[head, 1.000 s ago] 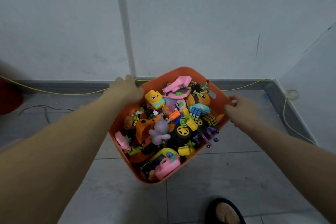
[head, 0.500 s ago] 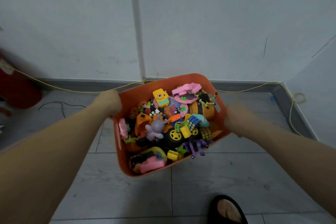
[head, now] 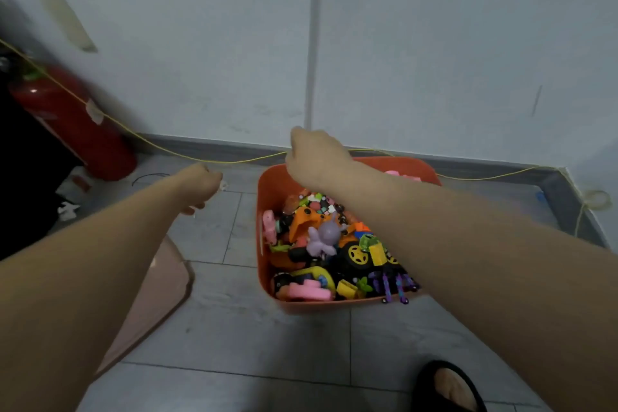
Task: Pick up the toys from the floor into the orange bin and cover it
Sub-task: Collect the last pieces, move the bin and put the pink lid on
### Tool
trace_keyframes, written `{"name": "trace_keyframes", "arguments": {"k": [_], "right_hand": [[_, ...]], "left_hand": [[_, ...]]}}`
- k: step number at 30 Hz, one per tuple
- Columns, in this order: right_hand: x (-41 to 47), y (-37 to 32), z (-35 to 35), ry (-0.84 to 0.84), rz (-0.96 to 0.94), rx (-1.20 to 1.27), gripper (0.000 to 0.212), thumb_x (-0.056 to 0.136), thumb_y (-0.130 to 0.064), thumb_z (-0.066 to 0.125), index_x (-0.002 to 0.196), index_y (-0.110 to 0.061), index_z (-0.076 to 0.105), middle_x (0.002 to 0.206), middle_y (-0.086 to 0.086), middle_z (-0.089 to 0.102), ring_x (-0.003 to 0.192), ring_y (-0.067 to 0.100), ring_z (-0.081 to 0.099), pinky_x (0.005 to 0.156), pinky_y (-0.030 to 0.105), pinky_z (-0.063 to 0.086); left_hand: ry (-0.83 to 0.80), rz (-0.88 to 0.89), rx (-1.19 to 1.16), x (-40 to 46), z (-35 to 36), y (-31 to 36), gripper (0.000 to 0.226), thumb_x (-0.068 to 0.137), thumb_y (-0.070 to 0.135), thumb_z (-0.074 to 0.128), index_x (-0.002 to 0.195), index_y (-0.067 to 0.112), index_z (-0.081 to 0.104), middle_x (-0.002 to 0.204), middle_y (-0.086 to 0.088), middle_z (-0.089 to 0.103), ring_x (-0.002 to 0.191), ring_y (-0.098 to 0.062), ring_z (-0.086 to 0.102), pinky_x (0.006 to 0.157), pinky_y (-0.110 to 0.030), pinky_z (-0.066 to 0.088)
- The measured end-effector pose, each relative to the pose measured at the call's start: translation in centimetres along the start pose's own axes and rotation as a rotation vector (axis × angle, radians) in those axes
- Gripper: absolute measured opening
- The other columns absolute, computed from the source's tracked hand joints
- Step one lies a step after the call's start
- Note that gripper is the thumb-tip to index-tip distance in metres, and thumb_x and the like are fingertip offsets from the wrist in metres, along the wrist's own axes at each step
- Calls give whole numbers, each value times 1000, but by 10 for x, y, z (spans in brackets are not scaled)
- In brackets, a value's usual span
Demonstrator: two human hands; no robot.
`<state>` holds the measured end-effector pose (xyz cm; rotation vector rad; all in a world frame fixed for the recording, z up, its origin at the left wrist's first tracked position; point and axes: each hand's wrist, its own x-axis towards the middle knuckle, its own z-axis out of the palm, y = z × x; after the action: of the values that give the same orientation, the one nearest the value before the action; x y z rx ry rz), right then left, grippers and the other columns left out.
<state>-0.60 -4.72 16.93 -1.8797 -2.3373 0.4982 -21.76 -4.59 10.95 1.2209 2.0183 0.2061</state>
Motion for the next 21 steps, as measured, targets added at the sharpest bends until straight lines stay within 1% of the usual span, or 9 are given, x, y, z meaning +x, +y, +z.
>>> {"name": "trace_keyframes", "arguments": {"k": [3, 6, 8, 11, 13, 15, 17, 19, 21], "right_hand": [[8, -62, 55, -30, -99, 197, 25, 95, -18, 44, 118, -9, 49, 118, 20, 60, 107, 39, 58, 72, 33, 36], [2, -100, 111, -112, -97, 338, 26, 96, -20, 45, 120, -8, 50, 120, 21, 59, 109, 40, 58, 76, 36, 40], [-2, -115, 147, -188, -56, 399, 29, 96, -21, 46, 121, -7, 52, 122, 22, 60, 112, 40, 57, 83, 37, 45], [-3, -127, 197, -367, 27, 438, 44, 96, -24, 48, 137, -7, 46, 135, 21, 54, 122, 38, 53, 96, 37, 45], [-3, -134, 224, -481, 87, 469, 52, 96, -27, 50, 143, -8, 40, 141, 20, 49, 128, 37, 49, 100, 35, 42], [-2, -136, 242, -548, 128, 477, 55, 94, -30, 50, 144, -10, 37, 141, 17, 49, 127, 36, 48, 101, 34, 42], [-2, -144, 260, -606, 153, 495, 60, 91, -32, 50, 146, -14, 33, 141, 12, 48, 127, 35, 48, 105, 37, 42], [-3, -153, 273, -638, 170, 510, 62, 85, -35, 51, 142, -18, 35, 135, 11, 50, 121, 34, 50, 103, 44, 45], [-1, -159, 284, -639, 204, 524, 64, 79, -38, 52, 138, -21, 38, 127, 9, 55, 114, 34, 55, 98, 45, 49]], "left_hand": [[32, -82, 17, 9, -9, -53, 43, 103, 34, 34, 129, 1, 44, 120, -22, 54, 101, -36, 56, 83, -41, 44], [74, -151, 49, 11, -15, -110, 50, 106, 27, 35, 146, -3, 35, 151, -21, 34, 136, -38, 35, 111, -42, 30], [90, -185, 57, 16, -20, -158, 46, 105, 23, 40, 144, -2, 40, 152, -20, 33, 139, -34, 33, 116, -39, 25], [150, -280, 119, 19, -13, -222, 49, 102, 24, 45, 144, -1, 41, 151, -24, 35, 137, -37, 35, 112, -39, 29], [139, -422, 136, 13, -4, -247, 61, 103, 33, 42, 152, 1, 24, 160, -22, 12, 146, -41, 12, 118, -41, 15], [85, -466, 160, 16, 8, -264, 63, 102, 48, 37, 155, 17, 21, 162, -18, -4, 146, -47, -6, 119, -47, 2], [82, -539, 77, 31, 17, -299, 76, 89, 68, 38, 152, 27, 28, 162, -19, -1, 144, -51, 0, 118, -56, 1], [147, -602, -34, 37, 28, -325, 93, 70, 72, 47, 146, 18, 35, 156, -25, 22, 140, -51, 22, 117, -57, 17], [193, -617, -54, 26, 33, -324, 77, 77, 67, 46, 133, 14, 40, 149, -28, 30, 138, -49, 27, 117, -52, 18]]}}
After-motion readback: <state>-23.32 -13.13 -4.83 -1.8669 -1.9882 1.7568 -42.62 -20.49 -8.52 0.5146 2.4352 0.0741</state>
